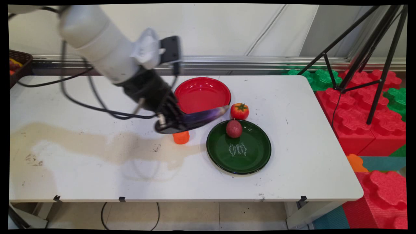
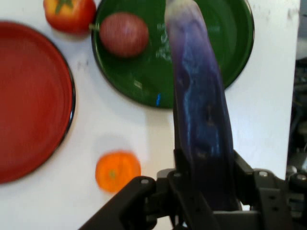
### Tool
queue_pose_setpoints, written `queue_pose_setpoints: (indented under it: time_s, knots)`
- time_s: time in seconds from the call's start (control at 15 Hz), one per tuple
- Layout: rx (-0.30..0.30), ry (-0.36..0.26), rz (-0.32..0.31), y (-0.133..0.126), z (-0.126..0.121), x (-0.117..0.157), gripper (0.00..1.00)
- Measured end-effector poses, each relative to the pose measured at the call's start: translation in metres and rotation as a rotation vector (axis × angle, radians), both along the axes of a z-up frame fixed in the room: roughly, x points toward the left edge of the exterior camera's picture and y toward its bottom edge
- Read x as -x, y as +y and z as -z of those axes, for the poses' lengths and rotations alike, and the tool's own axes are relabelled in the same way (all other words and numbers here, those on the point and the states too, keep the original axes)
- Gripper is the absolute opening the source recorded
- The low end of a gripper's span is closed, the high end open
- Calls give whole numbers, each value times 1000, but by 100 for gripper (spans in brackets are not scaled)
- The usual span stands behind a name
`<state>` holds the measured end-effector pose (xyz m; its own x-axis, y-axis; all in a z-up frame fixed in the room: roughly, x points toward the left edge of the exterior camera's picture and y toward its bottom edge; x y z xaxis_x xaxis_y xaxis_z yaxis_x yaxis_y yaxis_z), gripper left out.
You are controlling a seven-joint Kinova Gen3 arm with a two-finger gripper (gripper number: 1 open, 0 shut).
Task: Place the picked object on the table
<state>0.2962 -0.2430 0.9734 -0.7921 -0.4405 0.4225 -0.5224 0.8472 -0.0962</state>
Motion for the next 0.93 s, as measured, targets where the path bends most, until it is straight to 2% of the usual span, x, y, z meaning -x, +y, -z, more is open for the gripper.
queue_pose_setpoints:
  time_s: [0.2, 0.4, 0.8, 0.93]
  knots:
    - [-18, -23, -49, 18, -1, -36, 0]
    - [-15, -45, -124, 24, -1, -64, 0]
    - [14, -98, -311, 8, 13, -109, 0]
    - [15, -117, -352, 0, 20, -118, 0]
